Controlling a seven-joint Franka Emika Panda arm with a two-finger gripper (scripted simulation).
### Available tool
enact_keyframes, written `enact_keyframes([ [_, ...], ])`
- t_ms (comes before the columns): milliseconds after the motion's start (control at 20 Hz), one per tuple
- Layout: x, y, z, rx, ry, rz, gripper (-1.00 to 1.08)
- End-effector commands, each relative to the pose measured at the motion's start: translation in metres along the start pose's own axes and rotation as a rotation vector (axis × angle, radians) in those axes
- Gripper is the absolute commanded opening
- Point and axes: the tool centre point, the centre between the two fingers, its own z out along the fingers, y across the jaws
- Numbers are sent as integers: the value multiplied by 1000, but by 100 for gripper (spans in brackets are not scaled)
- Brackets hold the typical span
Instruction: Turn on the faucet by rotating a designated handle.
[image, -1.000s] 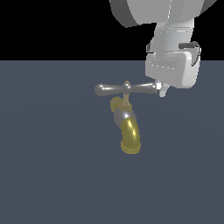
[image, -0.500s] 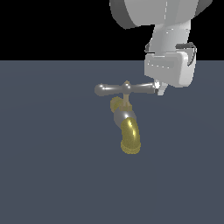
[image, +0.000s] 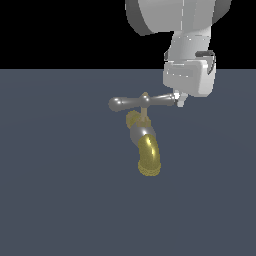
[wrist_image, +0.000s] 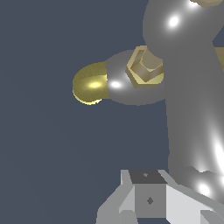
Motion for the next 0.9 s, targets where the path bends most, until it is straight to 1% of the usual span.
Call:
enact_keyframes([
  [0,-1,11,-1,-7,-6,-2,-100],
  [600,-6,45,-1,-7,-6,-2,-100],
  [650,-6,45,-1,-7,-6,-2,-100],
  [700,-14,36,1,3,-6,13,-100],
  [850,-4,48,1,1,-6,10,-100],
])
